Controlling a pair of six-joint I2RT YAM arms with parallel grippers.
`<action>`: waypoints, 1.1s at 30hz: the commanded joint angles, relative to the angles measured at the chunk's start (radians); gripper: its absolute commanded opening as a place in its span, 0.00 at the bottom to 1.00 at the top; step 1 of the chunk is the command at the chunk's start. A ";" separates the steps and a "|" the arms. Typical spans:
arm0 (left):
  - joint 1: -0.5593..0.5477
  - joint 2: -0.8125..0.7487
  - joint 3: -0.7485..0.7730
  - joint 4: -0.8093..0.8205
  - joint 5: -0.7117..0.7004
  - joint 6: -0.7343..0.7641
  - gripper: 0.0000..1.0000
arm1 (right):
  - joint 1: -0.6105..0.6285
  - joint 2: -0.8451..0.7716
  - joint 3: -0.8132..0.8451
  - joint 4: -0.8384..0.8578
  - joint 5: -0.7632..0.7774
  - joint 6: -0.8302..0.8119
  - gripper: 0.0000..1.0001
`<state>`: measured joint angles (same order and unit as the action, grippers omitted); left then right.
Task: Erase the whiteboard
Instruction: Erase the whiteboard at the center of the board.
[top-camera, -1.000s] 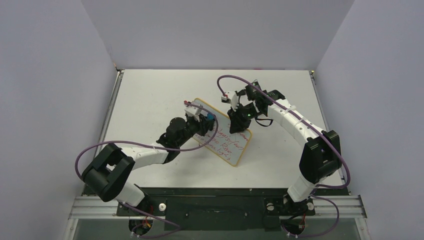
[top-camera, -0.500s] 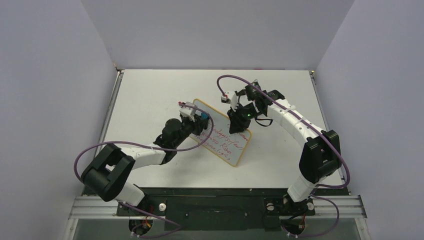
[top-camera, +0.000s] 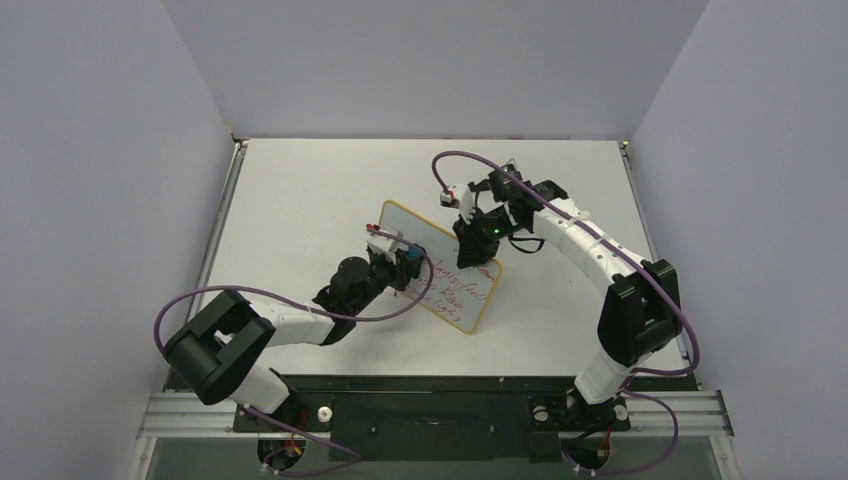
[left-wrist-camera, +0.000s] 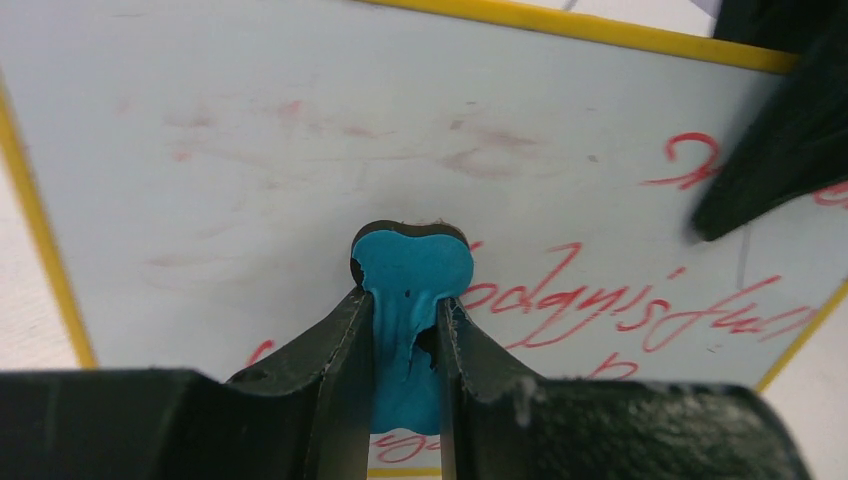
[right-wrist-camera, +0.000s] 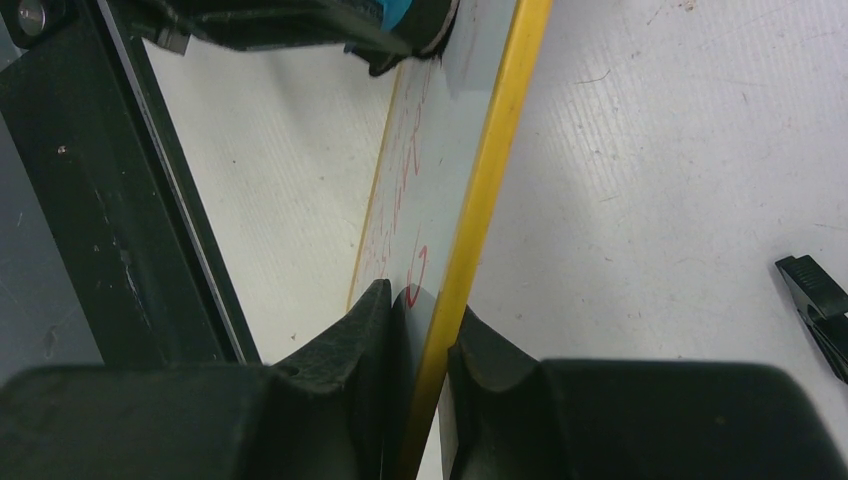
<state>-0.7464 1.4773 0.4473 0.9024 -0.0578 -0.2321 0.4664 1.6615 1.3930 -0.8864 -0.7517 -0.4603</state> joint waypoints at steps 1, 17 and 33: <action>0.093 -0.018 -0.015 0.025 -0.101 -0.012 0.00 | 0.047 0.035 -0.031 -0.082 0.046 -0.107 0.00; -0.022 0.060 -0.025 0.127 -0.040 -0.028 0.00 | 0.046 0.038 -0.031 -0.083 0.046 -0.110 0.00; 0.122 -0.001 -0.032 0.080 -0.041 -0.062 0.00 | 0.047 0.034 -0.031 -0.083 0.045 -0.110 0.00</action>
<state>-0.6891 1.5146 0.4004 1.0130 -0.1001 -0.2867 0.4656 1.6615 1.3930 -0.8948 -0.7502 -0.4595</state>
